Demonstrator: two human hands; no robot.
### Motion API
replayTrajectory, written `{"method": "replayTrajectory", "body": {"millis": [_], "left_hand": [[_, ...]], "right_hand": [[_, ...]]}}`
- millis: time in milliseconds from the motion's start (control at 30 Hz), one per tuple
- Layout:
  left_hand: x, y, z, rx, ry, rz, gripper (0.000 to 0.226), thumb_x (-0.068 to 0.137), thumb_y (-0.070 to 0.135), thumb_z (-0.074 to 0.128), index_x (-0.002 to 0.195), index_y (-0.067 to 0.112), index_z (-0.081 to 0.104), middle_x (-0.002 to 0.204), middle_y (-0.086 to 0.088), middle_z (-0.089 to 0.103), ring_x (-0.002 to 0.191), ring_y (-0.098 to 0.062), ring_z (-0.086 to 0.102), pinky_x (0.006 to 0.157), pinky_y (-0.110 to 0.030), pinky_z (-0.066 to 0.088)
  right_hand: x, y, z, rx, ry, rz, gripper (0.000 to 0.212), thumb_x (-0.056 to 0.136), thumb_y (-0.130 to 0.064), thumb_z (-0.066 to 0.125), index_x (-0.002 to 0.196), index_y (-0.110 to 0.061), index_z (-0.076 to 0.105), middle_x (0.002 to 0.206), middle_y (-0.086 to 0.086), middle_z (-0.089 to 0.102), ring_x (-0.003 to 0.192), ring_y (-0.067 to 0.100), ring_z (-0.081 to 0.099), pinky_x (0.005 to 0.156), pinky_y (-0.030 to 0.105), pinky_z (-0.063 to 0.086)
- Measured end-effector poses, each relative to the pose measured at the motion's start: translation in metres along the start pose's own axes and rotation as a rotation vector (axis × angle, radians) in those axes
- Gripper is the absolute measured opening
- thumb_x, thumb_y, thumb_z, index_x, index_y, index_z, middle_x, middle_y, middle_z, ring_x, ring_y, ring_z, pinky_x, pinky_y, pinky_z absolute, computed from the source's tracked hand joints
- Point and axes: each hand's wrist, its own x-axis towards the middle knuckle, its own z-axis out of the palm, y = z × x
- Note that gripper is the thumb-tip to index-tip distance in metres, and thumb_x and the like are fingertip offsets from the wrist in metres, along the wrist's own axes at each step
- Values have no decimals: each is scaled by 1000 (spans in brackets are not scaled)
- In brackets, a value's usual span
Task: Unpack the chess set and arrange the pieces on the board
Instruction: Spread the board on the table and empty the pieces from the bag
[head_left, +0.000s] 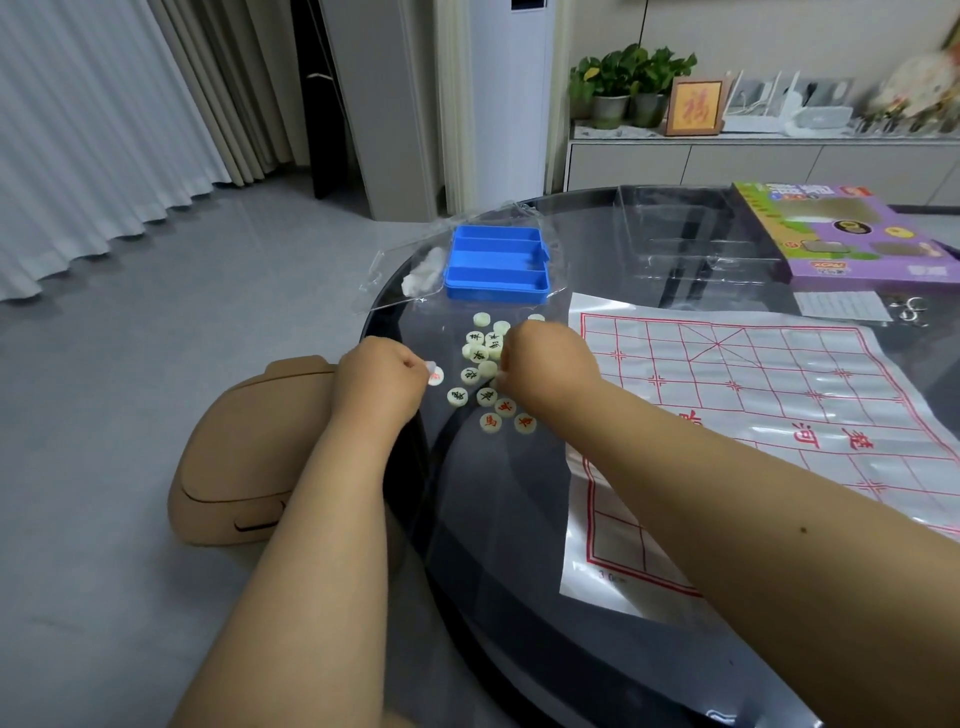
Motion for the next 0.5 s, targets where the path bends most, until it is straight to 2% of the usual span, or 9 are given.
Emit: {"method": "replayTrajectory", "body": {"millis": [100,233,333,500], "left_hand": [[-2,1,1,-19,23,33,16,91,21,62,84,15,75,90,4,72,81,-18,63,64,-23,41],[-3,2,-2,-56,51,81,13,90,22,62,90,19,75,84,7,69,83,-14,61,70,-22,40],[-3,3,-4,-55,-1,88,10,88,21,64,89,21,74,83,8,67,83,-13,60,71,-21,40],[-2,-4,-2,-21,-129,118,17,88,24,68,104,22,72,98,6,67,91,-11,58,77,-22,40]], "right_hand": [[-1,2,-3,-4,5,-52,14,85,-19,59,96,-11,64,70,1,51,73,22,52,65,28,42],[-1,11,-8,56,32,-66,18,87,-17,56,93,-8,70,85,8,66,78,24,61,71,32,52],[1,17,-9,140,24,-63,21,86,-13,55,96,-10,73,94,9,69,84,25,63,76,33,54],[0,21,-9,178,41,-91,23,88,-10,56,103,-15,72,99,5,70,86,20,63,79,31,53]]}}
